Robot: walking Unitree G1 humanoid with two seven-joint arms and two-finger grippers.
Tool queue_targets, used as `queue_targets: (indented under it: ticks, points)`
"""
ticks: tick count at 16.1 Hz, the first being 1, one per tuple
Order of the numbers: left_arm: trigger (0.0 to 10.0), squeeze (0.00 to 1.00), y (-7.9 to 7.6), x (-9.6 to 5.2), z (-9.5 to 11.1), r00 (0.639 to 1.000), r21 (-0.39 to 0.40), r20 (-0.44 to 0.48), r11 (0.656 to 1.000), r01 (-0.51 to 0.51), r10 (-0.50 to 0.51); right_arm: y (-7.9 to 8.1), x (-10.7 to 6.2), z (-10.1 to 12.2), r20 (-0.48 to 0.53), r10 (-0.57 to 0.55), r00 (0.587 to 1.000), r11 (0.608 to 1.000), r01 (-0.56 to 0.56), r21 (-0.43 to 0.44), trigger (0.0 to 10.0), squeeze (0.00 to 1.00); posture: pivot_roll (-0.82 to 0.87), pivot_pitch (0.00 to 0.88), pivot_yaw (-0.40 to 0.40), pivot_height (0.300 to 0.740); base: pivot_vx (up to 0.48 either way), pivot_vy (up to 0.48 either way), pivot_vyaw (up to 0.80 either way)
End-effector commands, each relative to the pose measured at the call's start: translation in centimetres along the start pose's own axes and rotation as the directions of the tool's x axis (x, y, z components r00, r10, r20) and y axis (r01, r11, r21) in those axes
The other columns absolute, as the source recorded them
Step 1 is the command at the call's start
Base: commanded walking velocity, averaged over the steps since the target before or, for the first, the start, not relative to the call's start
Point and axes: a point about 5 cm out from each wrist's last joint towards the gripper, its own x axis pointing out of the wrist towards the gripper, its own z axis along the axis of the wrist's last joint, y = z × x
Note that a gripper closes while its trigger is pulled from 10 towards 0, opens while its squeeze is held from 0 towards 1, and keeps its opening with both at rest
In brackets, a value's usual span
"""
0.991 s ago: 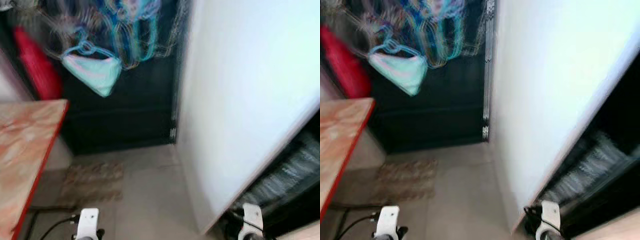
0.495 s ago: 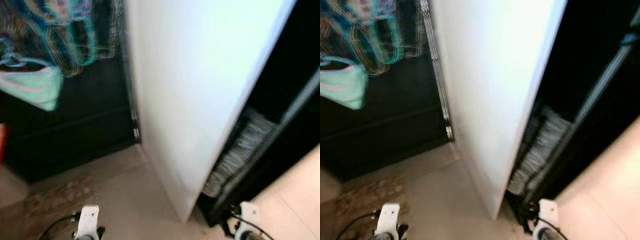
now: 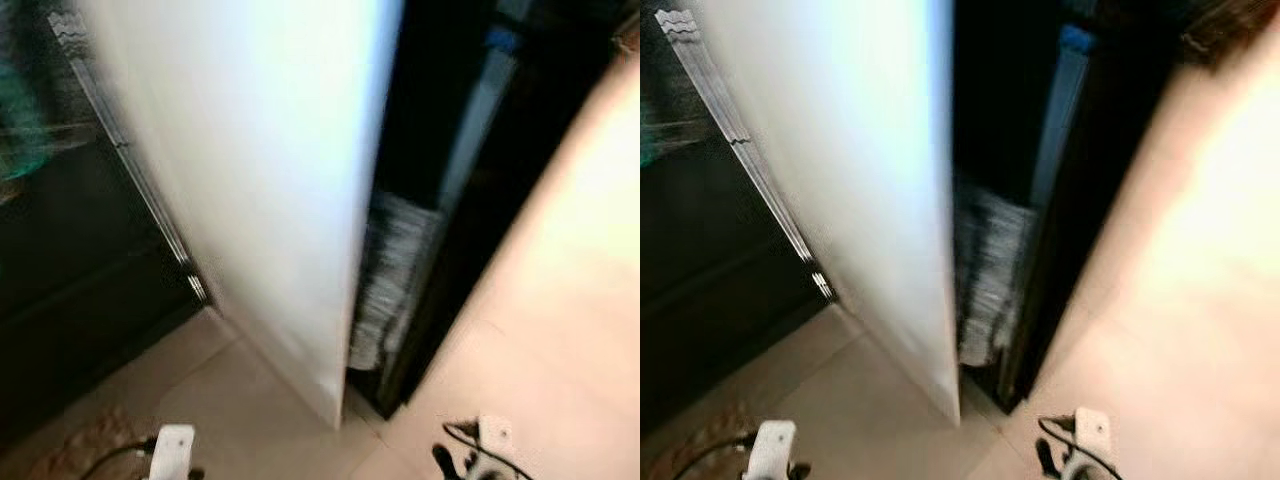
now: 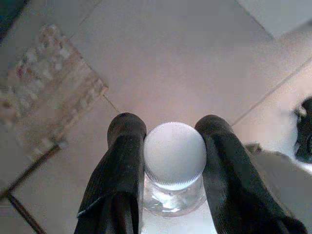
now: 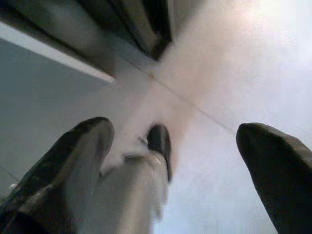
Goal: Restocking fridge
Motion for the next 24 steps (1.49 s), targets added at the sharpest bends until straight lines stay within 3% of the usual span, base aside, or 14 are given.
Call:
queue_targets:
  ticks: [1,6,10,13,14,15,20,24]
  points:
    - [10.0,0.00,0.4,-0.3,-1.4,1.000,0.019,-0.031,1.000,0.002,-0.002,0.1,-0.1,-0.4,-0.001,0.004,1.000,1.000,-0.004,-0.004,10.0,0.00,0.05,0.149,0.072,0.740,0.000,0.000,-0.80]
    - [10.0,0.00,0.2,-0.5,-2.1,0.999,0.043,-0.046,0.999,0.018,-0.016,-1.0,-0.7,-2.2,0.031,-0.028,0.999,1.000,0.028,0.006,10.0,0.00,0.01,0.145,0.068,0.740,0.000,0.000,-0.48]
    - [10.0,0.00,0.4,-0.3,-1.2,1.000,0.047,-0.015,0.999,0.017,-0.017,-1.8,-1.4,-2.2,0.163,-0.064,0.985,0.998,0.068,-0.018,10.0,0.00,0.02,0.178,0.054,0.740,0.000,0.000,0.00]
    - [10.0,0.00,1.4,-0.4,-1.3,1.000,0.055,-0.018,0.998,-0.002,0.003,-1.7,-1.7,-1.2,0.293,-0.079,0.953,0.993,0.102,-0.063,10.0,0.00,0.00,0.193,0.064,0.740,0.000,0.000,0.00]
    - [10.0,0.00,1.7,-0.5,-1.6,1.000,0.057,-0.027,0.998,-0.011,0.012,-0.2,-1.7,1.6,0.434,-0.036,0.900,0.987,0.099,-0.124,10.0,0.00,0.00,0.189,0.062,0.740,0.000,0.000,0.00]
    - [10.0,0.00,1.9,-0.6,-1.9,0.999,0.057,-0.038,0.998,-0.021,0.023,3.3,-2.6,6.7,0.653,0.083,0.753,0.975,0.075,-0.210,10.0,0.00,0.01,0.193,0.063,0.740,0.000,0.000,0.00]
    - [10.0,0.00,1.7,-0.5,-1.7,1.000,0.063,-0.027,0.998,-0.013,0.014,5.4,-4.5,10.0,0.784,0.171,0.597,0.967,0.050,-0.249,10.0,0.00,0.00,0.200,0.065,0.740,0.000,0.000,0.00]
    - [10.0,0.00,1.3,-0.4,-1.3,1.000,0.058,-0.019,0.998,-0.013,0.014,6.5,-6.9,12.0,0.815,0.259,0.519,0.946,0.035,-0.323,10.0,0.00,-0.02,0.189,0.020,0.740,0.000,0.000,0.00]
